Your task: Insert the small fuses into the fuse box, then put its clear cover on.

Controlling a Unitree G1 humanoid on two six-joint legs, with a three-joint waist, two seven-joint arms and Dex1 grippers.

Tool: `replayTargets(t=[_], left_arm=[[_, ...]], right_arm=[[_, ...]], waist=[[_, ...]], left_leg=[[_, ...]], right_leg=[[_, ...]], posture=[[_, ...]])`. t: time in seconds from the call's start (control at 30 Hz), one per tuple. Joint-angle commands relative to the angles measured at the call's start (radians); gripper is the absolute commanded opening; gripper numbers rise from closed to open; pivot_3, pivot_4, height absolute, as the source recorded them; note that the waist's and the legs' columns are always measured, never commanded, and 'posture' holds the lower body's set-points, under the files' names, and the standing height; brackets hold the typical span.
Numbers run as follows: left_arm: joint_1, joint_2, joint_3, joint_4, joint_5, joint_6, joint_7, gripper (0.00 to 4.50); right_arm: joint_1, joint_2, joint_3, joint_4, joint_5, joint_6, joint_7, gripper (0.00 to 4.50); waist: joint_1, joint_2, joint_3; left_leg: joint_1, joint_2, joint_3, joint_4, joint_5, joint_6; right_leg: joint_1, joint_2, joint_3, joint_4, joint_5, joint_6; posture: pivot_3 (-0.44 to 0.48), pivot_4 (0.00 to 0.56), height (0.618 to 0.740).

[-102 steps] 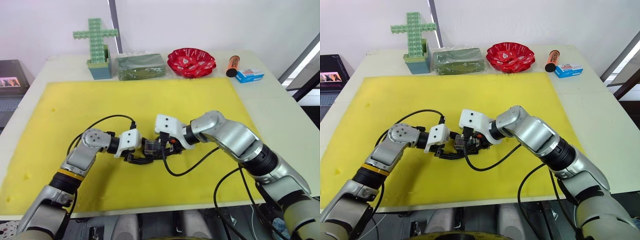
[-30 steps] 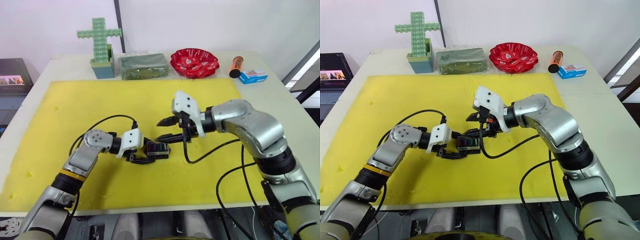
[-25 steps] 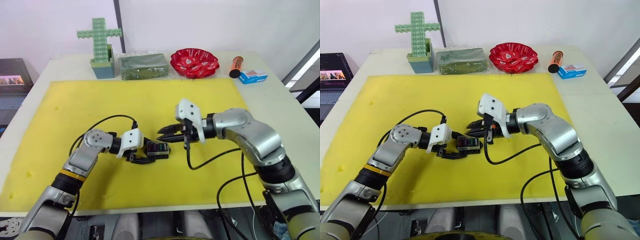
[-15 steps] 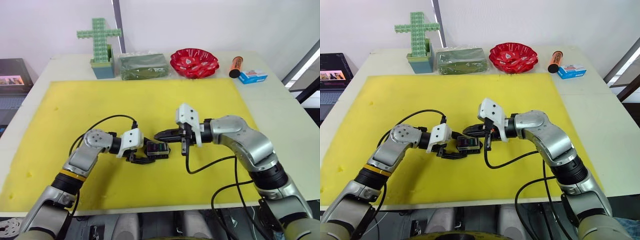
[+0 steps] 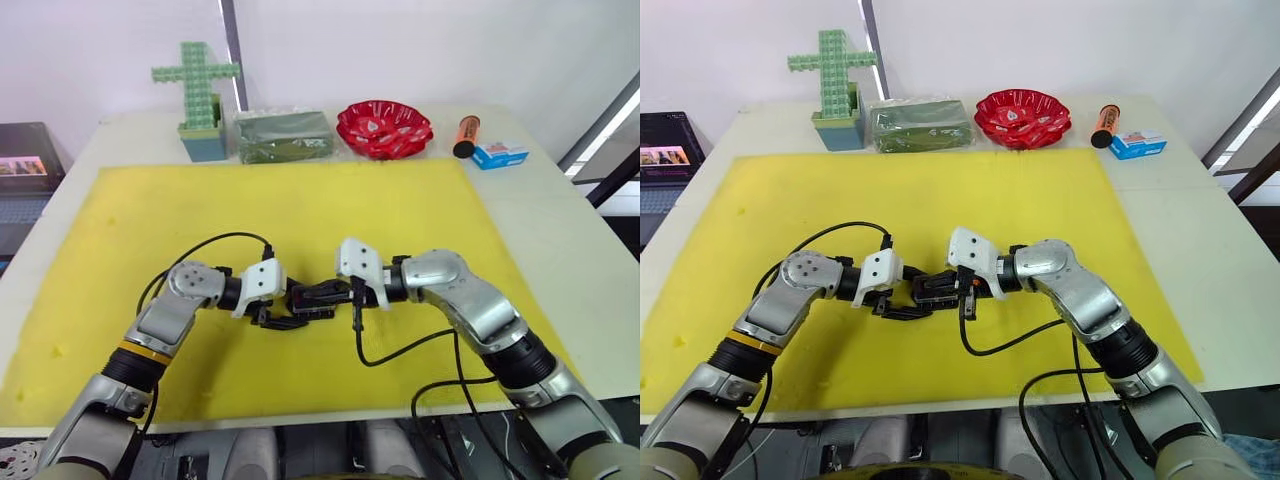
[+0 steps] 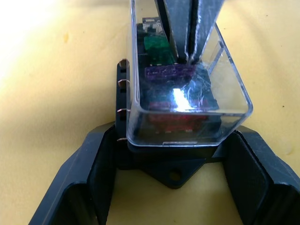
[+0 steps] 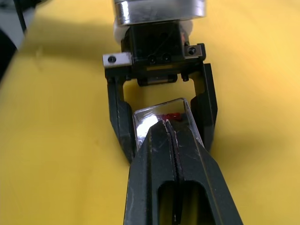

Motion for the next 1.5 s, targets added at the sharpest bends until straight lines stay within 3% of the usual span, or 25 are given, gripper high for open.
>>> replayTargets(t=[0.03,0.33,0.83,1.13,1.3,1.5], left_arm=[[-0.002,-0.002,0.001,-0.033,-0.009,-0.012,-0.009,2.98],[0.007,0.003,-0.001,-0.051,-0.011,-0.009,-0.015,2.98],[0.021,0.01,-0.002,-0.068,-0.005,-0.017,-0.017,2.98],[0.026,0.015,0.016,-0.066,-0.006,-0.022,-0.007,2.98],[0.025,0.013,0.018,-0.064,-0.004,-0.022,-0.003,2.98],[0.021,0.009,0.02,-0.061,-0.004,-0.023,0.0,2.98]], right_arm=[[0.046,-0.028,0.057,0.109,-0.078,0.073,-0.01,0.01],[-0.001,0.018,0.064,0.174,-0.079,0.174,-0.035,0.01],[-0.005,0.003,0.152,0.305,-0.157,0.177,-0.044,0.01],[0.013,-0.006,0.013,0.144,-0.034,0.108,0.006,0.01],[0.028,-0.057,0.046,0.082,-0.057,0.109,0.05,0.01],[0.046,-0.06,0.073,0.135,-0.104,0.085,0.032,0.01]], waist=[[-0.001,0.0,0.0],[-0.003,0.0,-0.002],[-0.014,0.002,-0.013],[-0.017,0.003,-0.015],[-0.019,0.003,-0.014],[-0.019,0.004,-0.014]], left_leg=[[0.001,0.0,0.0,0.0,0.0,0.0],[0.001,0.0,0.0,0.0,0.0,0.0],[0.002,0.001,0.0,-0.001,-0.001,0.002],[0.001,0.001,0.0,-0.001,-0.002,0.004],[0.0,0.0,0.0,-0.001,-0.003,0.004],[0.0,0.0,0.0,-0.001,-0.003,0.005]], right_leg=[[0.001,0.0,0.0,0.0,-0.002,-0.003],[0.001,0.0,0.0,0.001,-0.002,-0.004],[0.001,0.0,0.0,0.001,-0.003,-0.006],[0.001,-0.001,-0.001,0.0,-0.005,-0.005],[0.001,-0.002,-0.001,-0.002,-0.005,-0.005],[0.001,-0.002,-0.001,-0.003,-0.005,-0.005]], posture=[[0.0,0.15,0.74],[0.0,0.15,0.74],[0.0,0.15,0.74],[0.0,0.15,0.74],[0.0,0.15,0.74],[0.0,0.15,0.74]])
